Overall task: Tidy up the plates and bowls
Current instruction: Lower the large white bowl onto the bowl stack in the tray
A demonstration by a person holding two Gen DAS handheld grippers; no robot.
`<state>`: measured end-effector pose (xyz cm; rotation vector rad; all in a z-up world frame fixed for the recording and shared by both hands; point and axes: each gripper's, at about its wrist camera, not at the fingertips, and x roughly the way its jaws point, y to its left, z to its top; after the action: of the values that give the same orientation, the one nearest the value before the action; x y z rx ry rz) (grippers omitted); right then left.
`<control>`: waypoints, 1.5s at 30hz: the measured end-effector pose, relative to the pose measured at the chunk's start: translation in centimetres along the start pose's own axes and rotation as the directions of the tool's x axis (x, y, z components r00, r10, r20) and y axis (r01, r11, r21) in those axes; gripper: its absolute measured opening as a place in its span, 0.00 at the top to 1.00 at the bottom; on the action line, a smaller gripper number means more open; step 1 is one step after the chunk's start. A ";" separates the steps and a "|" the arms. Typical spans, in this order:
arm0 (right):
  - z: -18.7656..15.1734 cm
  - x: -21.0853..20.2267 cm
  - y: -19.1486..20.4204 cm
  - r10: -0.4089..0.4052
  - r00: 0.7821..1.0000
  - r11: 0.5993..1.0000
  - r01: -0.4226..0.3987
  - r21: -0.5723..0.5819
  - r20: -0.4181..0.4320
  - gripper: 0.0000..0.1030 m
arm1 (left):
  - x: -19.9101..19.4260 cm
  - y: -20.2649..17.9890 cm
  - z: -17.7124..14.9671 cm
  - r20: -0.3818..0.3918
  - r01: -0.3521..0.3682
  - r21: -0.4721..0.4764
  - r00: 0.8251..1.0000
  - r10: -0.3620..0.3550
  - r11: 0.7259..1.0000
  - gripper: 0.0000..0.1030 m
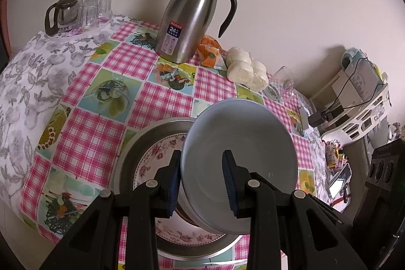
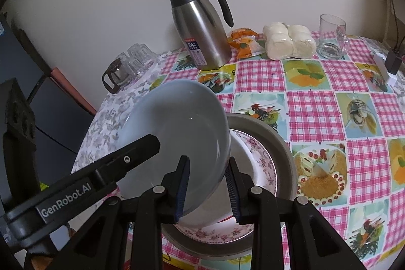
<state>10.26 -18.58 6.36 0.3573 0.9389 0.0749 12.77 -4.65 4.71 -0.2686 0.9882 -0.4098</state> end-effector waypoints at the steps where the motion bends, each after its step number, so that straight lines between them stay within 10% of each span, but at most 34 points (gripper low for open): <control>1: 0.0 0.0 -0.1 -0.001 1.000 1.000 0.001 0.002 -0.002 0.70 | 0.1 -0.1 0.0 -0.003 0.000 0.001 1.000 0.000 1.000 0.69; 45: 0.3 0.3 -2.0 -0.042 0.998 0.998 0.044 0.055 -0.038 0.41 | 1.0 0.7 -0.1 0.004 0.008 -0.053 1.000 -0.008 0.999 0.69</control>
<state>10.49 -20.44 5.57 0.3887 0.9857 0.0161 13.29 -4.50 3.67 -0.3207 0.9959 -0.3906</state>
